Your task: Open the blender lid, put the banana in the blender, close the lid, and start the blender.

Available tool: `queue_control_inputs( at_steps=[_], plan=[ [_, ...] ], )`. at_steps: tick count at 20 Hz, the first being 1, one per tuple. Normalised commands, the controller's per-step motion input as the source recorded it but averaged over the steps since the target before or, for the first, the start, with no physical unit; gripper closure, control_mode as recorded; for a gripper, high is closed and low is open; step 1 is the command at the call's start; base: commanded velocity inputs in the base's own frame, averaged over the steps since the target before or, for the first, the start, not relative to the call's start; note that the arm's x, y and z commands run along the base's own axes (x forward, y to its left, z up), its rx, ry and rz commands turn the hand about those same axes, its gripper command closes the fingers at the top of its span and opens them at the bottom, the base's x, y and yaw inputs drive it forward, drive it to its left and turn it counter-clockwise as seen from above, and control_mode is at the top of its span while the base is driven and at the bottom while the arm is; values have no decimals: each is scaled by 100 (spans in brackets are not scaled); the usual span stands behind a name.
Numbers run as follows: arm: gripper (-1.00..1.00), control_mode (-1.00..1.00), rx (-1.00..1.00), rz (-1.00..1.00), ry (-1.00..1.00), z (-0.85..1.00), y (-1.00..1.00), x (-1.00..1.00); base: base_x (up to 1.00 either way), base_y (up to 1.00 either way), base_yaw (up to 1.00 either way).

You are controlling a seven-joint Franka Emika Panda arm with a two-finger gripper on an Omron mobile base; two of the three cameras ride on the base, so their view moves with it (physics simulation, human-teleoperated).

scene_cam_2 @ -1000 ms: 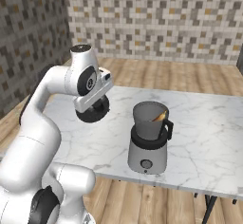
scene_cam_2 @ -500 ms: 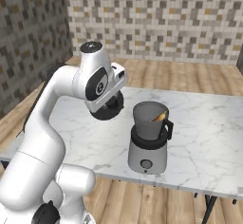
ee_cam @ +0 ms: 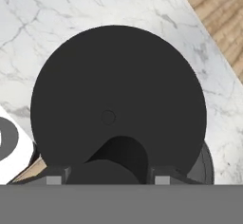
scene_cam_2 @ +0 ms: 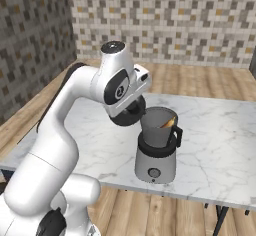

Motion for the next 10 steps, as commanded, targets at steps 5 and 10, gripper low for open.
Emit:
queue_control_inputs(
  at_steps=[5,10],
  plan=[
    [100,-100,0,-4,1,3,-53,5,0,0,0],
    [100,-100,0,-1,0,0,-52,0,0,0,0]
  ],
)
